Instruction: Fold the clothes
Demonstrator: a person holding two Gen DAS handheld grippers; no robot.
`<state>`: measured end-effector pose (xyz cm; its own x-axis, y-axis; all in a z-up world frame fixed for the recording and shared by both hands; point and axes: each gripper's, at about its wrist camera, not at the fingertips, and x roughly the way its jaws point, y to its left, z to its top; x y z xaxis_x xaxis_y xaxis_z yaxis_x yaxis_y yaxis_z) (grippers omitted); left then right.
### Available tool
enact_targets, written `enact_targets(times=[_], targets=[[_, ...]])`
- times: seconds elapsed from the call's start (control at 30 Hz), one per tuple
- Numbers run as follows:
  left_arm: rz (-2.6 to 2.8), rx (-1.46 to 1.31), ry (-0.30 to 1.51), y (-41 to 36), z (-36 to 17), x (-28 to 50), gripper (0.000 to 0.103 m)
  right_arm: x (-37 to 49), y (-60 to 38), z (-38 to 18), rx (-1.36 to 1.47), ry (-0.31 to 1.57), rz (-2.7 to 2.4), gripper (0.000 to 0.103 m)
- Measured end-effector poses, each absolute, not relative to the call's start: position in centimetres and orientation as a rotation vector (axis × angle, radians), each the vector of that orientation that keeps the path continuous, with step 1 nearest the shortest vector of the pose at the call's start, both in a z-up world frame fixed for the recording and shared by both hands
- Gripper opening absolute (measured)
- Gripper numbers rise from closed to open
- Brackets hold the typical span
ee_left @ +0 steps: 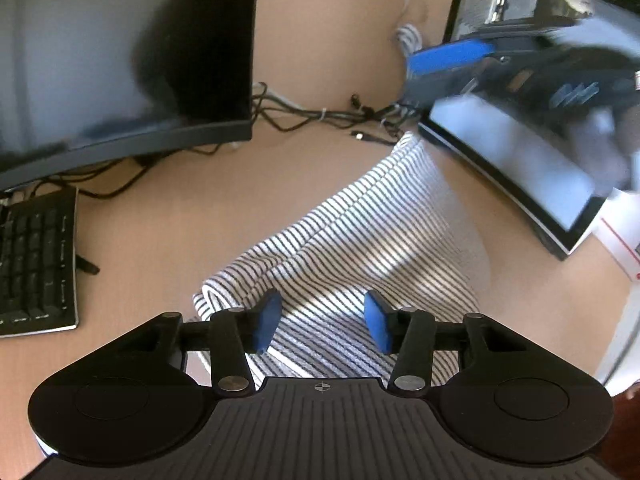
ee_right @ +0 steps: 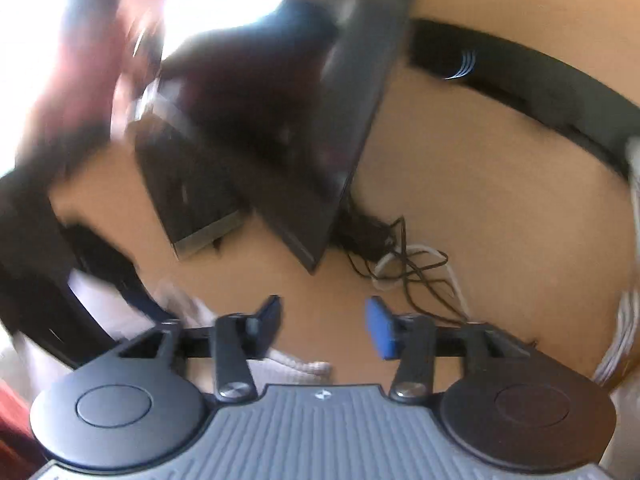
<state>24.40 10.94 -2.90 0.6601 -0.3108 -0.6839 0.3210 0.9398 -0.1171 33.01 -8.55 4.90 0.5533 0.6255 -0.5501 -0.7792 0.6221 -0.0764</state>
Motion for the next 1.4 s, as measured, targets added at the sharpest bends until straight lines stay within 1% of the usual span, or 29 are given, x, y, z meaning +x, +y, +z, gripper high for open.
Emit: enact_targets(times=[0.03,0.13,0.27,0.3,0.37,0.4,0.47,0.53,0.6,0.67,0.7,0.77,0.83,0.87,0.9,0.93,1.03,1.1,1.13,1.2,1.23,1.3,1.4], targets=[[-0.349,0.013,0.778,11.0,-3.1,24.5,0.051,32.7,-9.0,4.8,-0.26,0.521,0.855,0.037],[-0.331,-0.022,0.795,12.6,-3.6,24.6,0.052,32.8,-8.9,1.6,-0.207,0.613,0.842,0.037],[-0.308,-0.052,0.812,13.8,-4.0,23.8,0.052,36.3,-8.4,-4.7,-0.138,0.768,0.735,0.037],[-0.295,-0.056,0.81,14.0,-3.7,23.6,0.052,37.2,-8.3,-6.3,-0.12,0.807,0.706,0.039],[-0.268,-0.048,0.791,14.2,-2.3,23.0,0.049,37.6,-8.5,-6.5,-0.071,0.823,0.689,0.039],[-0.263,-0.028,0.765,14.1,-1.3,22.6,0.05,37.4,-8.3,-6.3,-0.082,0.82,0.684,0.039],[-0.295,0.029,0.692,13.7,1.0,22.2,0.057,37.4,-7.8,-6.5,-0.121,0.807,0.687,0.039],[-0.326,0.114,0.654,12.9,2.0,22.6,0.067,37.1,-8.1,-6.2,-0.111,0.815,0.682,0.039],[-0.355,0.226,0.665,11.8,1.5,24.0,0.067,37.1,-8.0,-5.9,-0.119,0.814,0.675,0.04],[-0.353,0.303,0.733,11.1,-0.4,25.9,0.062,35.8,-9.0,-4.9,-0.09,0.814,0.664,0.042],[-0.352,0.31,0.765,11.2,-1.4,26.6,0.063,35.1,-9.5,-4.4,-0.073,0.814,0.658,0.043],[-0.358,0.273,0.801,11.9,-2.8,27.4,0.066,33.7,-10.6,-3.4,-0.041,0.813,0.646,0.05],[-0.365,0.209,0.802,12.9,-3.0,27.4,0.068,32.3,-11.7,-2.4,-0.008,0.812,0.634,0.067],[-0.368,0.182,0.802,13.3,-3.2,27.4,0.069,31.6,-12.3,-1.9,0.008,0.812,0.628,0.071],[-0.37,0.152,0.805,13.8,-3.5,27.4,0.072,30.9,-12.8,-1.5,0.024,0.811,0.622,0.078],[-0.371,0.122,0.807,14.2,-3.8,27.5,0.075,30.2,-13.8,-1.7,0.085,0.859,0.619,0.081],[-0.375,0.021,0.814,15.6,-4.6,27.5,0.08,29.9,-16.0,-5.2,0.368,1.103,0.615,0.081],[-0.374,-0.069,0.819,16.6,-5.1,27.3,0.08,30.7,-16.7,-7.6,0.558,1.184,0.56,0.081],[-0.372,-0.107,0.819,17.0,-5.3,27.1,0.08,31.2,-17.0,-8.8,0.653,1.219,0.529,0.077],[-0.367,-0.172,0.819,17.7,-5.6,26.6,0.079,32.3,-16.9,-9.8,0.777,1.23,0.531,0.071],[-0.37,-0.193,0.822,17.5,-5.6,26.2,0.079,33.1,-16.5,-9.7,0.761,1.225,0.53,0.069],[-0.381,-0.219,0.83,16.3,-5.6,25.3,0.079,34.8,-15.6,-8.9,0.679,1.2,0.52,0.069],[-0.399,-0.259,0.843,14.5,-5.6,24.0,0.077,37.8,-13.6,-6.7,0.448,1.096,0.519,0.069]])
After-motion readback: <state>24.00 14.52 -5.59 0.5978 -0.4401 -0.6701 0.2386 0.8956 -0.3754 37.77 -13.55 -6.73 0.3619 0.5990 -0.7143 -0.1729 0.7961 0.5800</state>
